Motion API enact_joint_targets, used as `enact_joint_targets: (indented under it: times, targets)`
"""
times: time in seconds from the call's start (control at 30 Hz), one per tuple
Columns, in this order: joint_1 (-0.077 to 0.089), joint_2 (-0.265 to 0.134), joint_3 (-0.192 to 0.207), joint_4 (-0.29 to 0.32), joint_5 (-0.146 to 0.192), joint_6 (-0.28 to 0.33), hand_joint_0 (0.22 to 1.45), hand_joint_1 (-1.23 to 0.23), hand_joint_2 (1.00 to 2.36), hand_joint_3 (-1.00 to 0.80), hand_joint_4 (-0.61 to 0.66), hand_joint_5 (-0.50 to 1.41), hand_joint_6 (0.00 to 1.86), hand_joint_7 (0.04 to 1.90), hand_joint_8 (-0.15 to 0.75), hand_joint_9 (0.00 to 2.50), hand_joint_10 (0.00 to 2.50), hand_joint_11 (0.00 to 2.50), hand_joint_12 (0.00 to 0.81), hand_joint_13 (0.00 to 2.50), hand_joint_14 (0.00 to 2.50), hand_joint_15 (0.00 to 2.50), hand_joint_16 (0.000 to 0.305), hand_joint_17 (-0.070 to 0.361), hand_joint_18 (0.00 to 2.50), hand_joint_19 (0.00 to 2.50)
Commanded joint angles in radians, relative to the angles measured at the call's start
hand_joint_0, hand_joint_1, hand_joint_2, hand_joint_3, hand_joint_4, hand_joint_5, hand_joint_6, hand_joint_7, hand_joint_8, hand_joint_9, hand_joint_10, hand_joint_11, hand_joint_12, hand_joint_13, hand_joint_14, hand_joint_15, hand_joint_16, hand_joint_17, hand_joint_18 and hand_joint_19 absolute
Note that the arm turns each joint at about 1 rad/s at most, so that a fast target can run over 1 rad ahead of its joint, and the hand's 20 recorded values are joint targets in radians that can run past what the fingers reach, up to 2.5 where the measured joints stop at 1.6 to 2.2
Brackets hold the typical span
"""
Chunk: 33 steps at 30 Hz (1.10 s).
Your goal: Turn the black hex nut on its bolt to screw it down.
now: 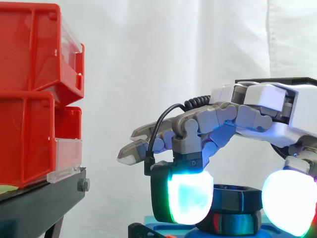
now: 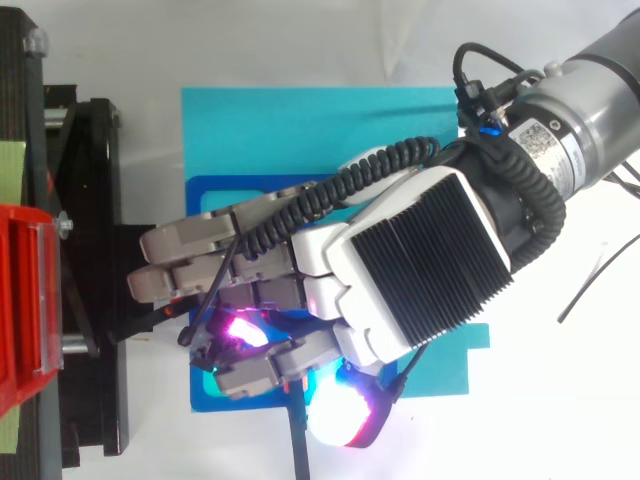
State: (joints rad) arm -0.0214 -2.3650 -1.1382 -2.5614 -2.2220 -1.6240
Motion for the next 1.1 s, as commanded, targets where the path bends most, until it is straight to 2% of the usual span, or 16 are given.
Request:
enact_joint_targets:
  times: [0.0, 0.17, 0.27, 0.5, 0.73, 0.87, 1.07]
  targets:
    - [0.000, 0.000, 0.000, 0.001, -0.007, 0.009, 0.52, -0.38, 1.00, -0.50, 0.25, -0.04, 0.50, 1.31, 0.290, 0.97, 0.01, 0.17, 0.353, 0.55, 0.00, 0.01, 0.053, 0.119, 0.44, 0.12]
    - [-0.002, 0.000, 0.000, 0.006, -0.011, 0.010, 0.56, -0.47, 1.00, -0.50, 0.24, -0.04, 0.50, 1.38, 0.283, 0.96, 0.01, 0.19, 0.343, 0.54, 0.00, 0.01, 0.051, 0.115, 0.43, 0.12]
    - [-0.003, 0.000, 0.000, 0.006, -0.011, 0.010, 0.59, -0.50, 1.01, -0.43, 0.23, -0.05, 0.50, 1.41, 0.279, 0.96, 0.01, 0.21, 0.340, 0.54, 0.00, 0.02, 0.050, 0.113, 0.42, 0.13]
    - [-0.008, 0.001, 0.002, 0.012, -0.018, 0.010, 0.59, -0.51, 1.01, -0.42, 0.24, -0.05, 0.50, 1.40, 0.278, 0.96, 0.01, 0.22, 0.339, 0.54, 0.00, 0.02, 0.050, 0.112, 0.42, 0.13]
    - [-0.012, 0.001, 0.002, 0.027, -0.021, 0.010, 0.58, -0.50, 1.00, -0.48, 0.25, -0.05, 0.50, 1.38, 0.279, 0.97, 0.01, 0.21, 0.342, 0.54, 0.00, 0.02, 0.050, 0.113, 0.42, 0.13]
    - [-0.015, 0.001, 0.002, 0.029, -0.028, 0.010, 0.58, -0.53, 1.00, -0.46, 0.26, -0.06, 0.50, 1.44, 0.281, 0.97, 0.01, 0.23, 0.342, 0.55, 0.00, 0.02, 0.050, 0.113, 0.44, 0.13]
    - [-0.019, 0.001, 0.002, 0.026, -0.042, 0.010, 0.58, -0.56, 1.01, -0.44, 0.27, -0.10, 0.59, 1.28, 0.287, 0.97, 0.01, 0.27, 0.346, 0.55, 0.00, 0.02, 0.050, 0.113, 0.44, 0.13]
